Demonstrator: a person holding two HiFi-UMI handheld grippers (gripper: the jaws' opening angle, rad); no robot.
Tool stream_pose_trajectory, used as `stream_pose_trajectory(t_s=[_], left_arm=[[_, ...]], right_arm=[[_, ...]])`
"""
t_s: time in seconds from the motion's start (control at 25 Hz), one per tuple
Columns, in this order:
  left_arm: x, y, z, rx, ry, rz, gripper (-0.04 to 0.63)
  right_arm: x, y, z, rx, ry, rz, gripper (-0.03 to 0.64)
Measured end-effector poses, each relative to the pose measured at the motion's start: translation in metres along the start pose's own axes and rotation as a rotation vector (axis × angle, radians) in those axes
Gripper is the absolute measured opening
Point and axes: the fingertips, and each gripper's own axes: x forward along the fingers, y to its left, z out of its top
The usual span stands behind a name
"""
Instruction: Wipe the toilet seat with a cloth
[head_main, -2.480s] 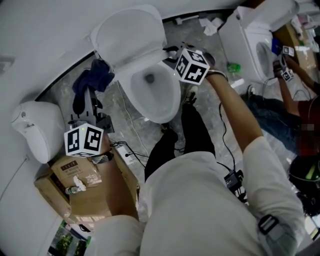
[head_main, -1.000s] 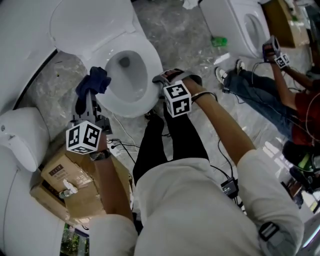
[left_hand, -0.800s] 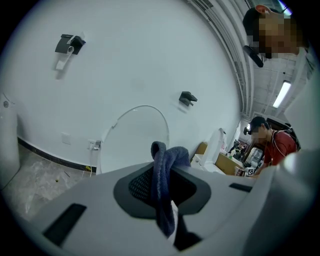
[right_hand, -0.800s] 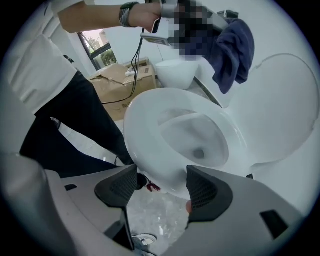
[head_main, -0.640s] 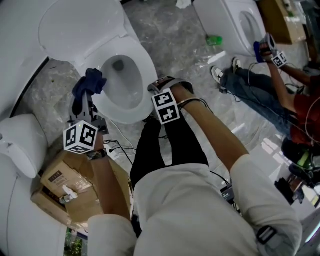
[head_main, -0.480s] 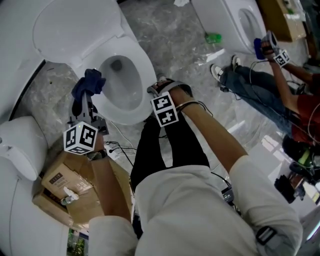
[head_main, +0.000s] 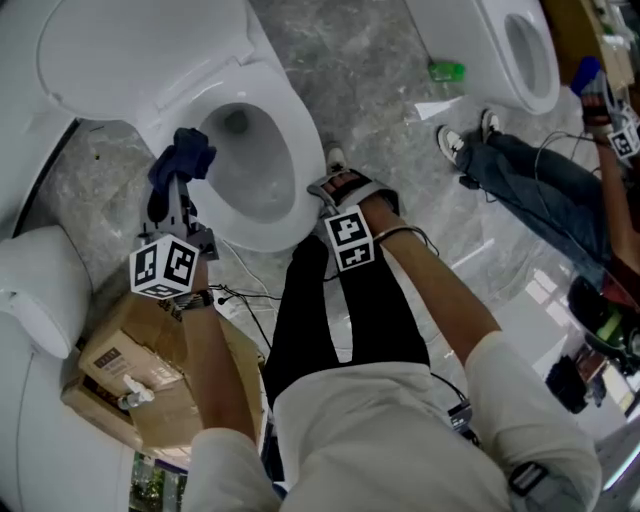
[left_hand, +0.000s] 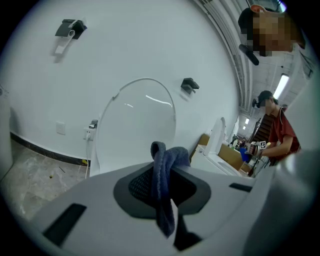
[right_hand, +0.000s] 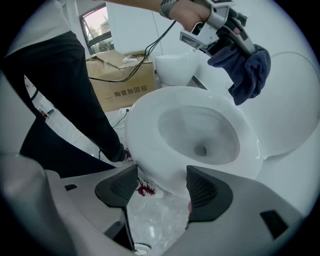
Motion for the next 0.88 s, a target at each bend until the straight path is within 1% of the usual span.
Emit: stream_pose_trajectory(t_s=[0.2, 0.4, 0.52, 0.64, 0.8, 0.88], left_arm=[[0.03, 0.011, -0.018, 0.052, 0.01, -0.006, 0.04], [0.062, 0.022, -0.03, 0.103, 0.027, -0.008, 0.04], [0.075, 0.029, -0.039, 0.132, 0.05, -0.01, 0.04], [0.085, 0.038, -0.047, 0.126, 0.071, 0.005, 0.04], [0.1, 0.049, -0.051, 0.123, 0.086, 0.037, 0.041], [0.108, 0.054, -0.053, 0.124, 0.092, 0.054, 0.04]], right_arm=[[0.018, 0.003, -0.008, 0.027, -0.03, 0.005, 0.305], [0.036, 0.002, -0.014, 0.061, -0.037, 0.02, 0.305], [0.044, 0.002, -0.015, 0.1, -0.045, 0.022, 0.305], [0.051, 0.003, -0.016, 0.162, -0.064, 0.035, 0.304], [0.055, 0.001, -0.019, 0.177, -0.084, 0.057, 0.297], [0.054, 0.0, -0.021, 0.217, -0.094, 0.077, 0.29]])
